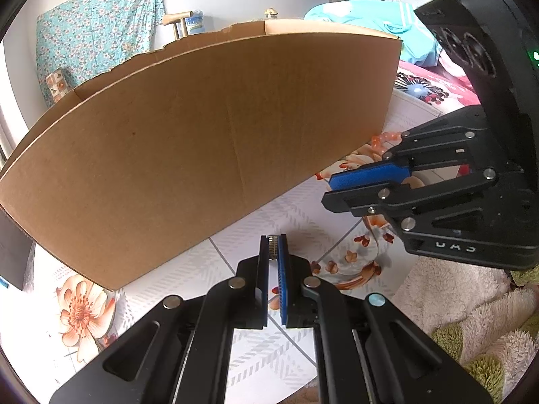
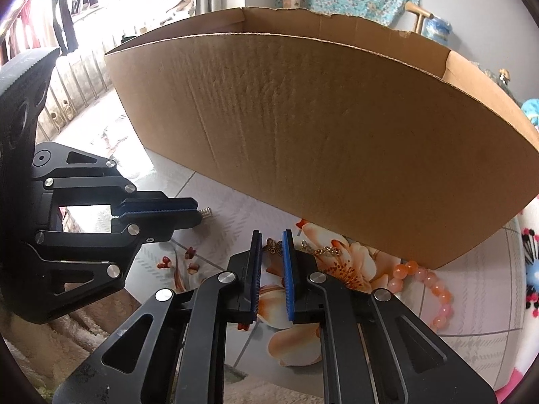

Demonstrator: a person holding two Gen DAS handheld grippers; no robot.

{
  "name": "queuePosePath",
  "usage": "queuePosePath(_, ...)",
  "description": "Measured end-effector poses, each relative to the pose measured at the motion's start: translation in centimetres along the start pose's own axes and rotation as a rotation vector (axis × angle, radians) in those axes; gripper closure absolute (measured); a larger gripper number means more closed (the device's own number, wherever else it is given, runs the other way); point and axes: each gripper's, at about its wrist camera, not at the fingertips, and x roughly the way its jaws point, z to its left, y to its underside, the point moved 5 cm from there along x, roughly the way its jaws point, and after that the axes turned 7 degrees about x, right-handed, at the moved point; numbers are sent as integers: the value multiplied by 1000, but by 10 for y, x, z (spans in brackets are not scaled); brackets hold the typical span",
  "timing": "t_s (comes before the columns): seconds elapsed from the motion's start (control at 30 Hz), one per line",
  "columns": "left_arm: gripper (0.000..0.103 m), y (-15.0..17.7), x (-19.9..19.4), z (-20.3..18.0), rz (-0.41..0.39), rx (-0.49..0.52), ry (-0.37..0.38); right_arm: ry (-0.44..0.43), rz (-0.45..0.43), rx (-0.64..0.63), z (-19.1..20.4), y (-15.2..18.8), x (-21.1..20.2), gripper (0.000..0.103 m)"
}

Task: Organize jewelry

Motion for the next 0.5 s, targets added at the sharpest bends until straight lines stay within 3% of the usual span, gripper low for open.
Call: queuePosePath(0.5,99,-10,-35,-2,-66,-7,-31,-50,-94,35,3,-2,-48,93)
